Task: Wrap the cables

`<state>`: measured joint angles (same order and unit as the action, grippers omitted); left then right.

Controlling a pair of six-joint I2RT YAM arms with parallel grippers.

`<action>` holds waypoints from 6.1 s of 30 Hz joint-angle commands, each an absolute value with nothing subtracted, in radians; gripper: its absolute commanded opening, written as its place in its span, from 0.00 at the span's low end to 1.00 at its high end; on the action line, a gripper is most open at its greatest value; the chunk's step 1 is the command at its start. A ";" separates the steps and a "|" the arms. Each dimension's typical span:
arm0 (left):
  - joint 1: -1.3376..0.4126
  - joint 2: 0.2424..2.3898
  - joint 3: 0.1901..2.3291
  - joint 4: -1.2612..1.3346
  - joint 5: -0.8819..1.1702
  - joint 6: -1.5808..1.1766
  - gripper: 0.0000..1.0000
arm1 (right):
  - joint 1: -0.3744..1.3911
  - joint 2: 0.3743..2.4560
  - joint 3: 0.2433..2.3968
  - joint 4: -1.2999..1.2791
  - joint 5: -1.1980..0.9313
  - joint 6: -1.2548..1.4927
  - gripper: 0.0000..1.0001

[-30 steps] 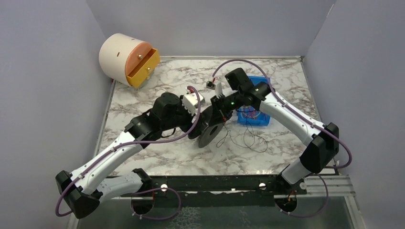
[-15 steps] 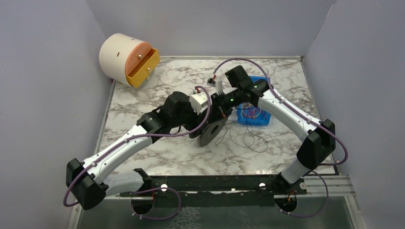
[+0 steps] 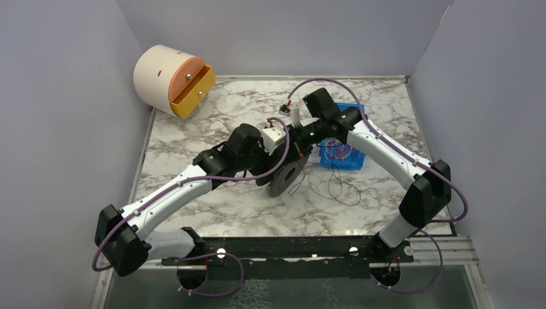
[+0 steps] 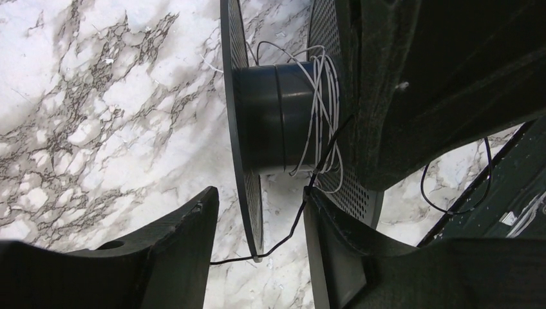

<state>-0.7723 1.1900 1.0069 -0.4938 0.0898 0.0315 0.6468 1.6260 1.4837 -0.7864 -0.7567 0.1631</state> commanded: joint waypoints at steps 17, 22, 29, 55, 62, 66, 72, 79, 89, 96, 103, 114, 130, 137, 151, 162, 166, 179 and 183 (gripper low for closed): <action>-0.765 1.186 0.988 -0.447 0.089 0.026 0.61 | 0.649 1.678 1.484 -0.774 -0.590 0.204 0.01; -0.765 1.200 0.989 -0.446 0.097 0.027 0.62 | 0.649 1.695 1.503 -0.790 -0.562 0.203 0.01; -0.762 1.230 0.999 -0.446 0.094 0.029 0.62 | 0.649 1.701 1.498 -0.782 -0.554 0.207 0.01; -0.747 1.297 1.010 -0.436 0.075 0.023 0.41 | 0.649 1.638 1.463 -0.726 -0.647 0.221 0.01; -0.747 1.289 1.005 -0.434 0.084 0.021 0.10 | 0.648 1.634 1.449 -0.717 -0.635 0.229 0.01; -0.747 1.273 0.995 -0.429 0.090 0.019 0.00 | 0.649 1.633 1.441 -0.701 -0.612 0.244 0.01; -0.747 1.230 0.967 -0.410 0.093 0.013 0.00 | 0.649 1.629 1.441 -0.687 -0.536 0.259 0.01; -0.747 1.189 0.941 -0.399 0.088 0.002 0.00 | 0.648 1.596 1.444 -0.703 -0.364 0.224 0.12; -0.747 1.130 0.917 -0.394 0.080 -0.020 0.00 | 0.648 1.518 1.392 -0.688 -0.072 0.156 0.21; -0.747 1.060 0.914 -0.405 0.098 -0.026 0.00 | 0.648 1.479 1.335 -0.654 0.130 0.161 0.24; -0.746 0.976 0.958 -0.447 0.120 -0.059 0.00 | 0.648 1.454 1.271 -0.586 0.228 0.182 0.28; -0.747 0.886 1.068 -0.569 0.048 -0.080 0.00 | 0.648 1.383 1.132 -0.445 0.258 0.255 0.40; -0.747 0.881 1.237 -0.660 -0.091 -0.184 0.00 | 0.647 1.138 0.845 -0.115 -0.005 0.181 0.63; -0.746 0.893 1.284 -0.674 -0.075 -0.209 0.00 | 0.647 1.101 0.678 0.189 -0.122 0.092 0.65; -0.747 0.902 1.345 -0.701 -0.057 -0.225 0.00 | 0.646 1.191 0.540 0.537 -0.130 -0.014 0.63; -0.747 0.899 1.383 -0.701 -0.129 -0.242 0.00 | 0.647 1.176 0.491 0.500 -0.111 -0.001 0.04; -0.747 0.895 1.401 -0.692 -0.185 -0.274 0.00 | 0.646 1.178 0.459 0.495 -0.130 0.023 0.01; -0.747 0.883 1.400 -0.547 -0.276 -0.356 0.00 | 0.659 1.185 0.374 0.511 -0.262 0.190 0.01; -0.747 0.890 1.394 -0.499 -0.293 -0.368 0.00 | 0.670 1.179 0.362 0.496 -0.303 0.229 0.01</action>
<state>-0.7479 0.9150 1.3613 -0.6842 -0.2363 -0.3294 0.6567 1.1931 0.3843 0.4789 -0.2317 0.1684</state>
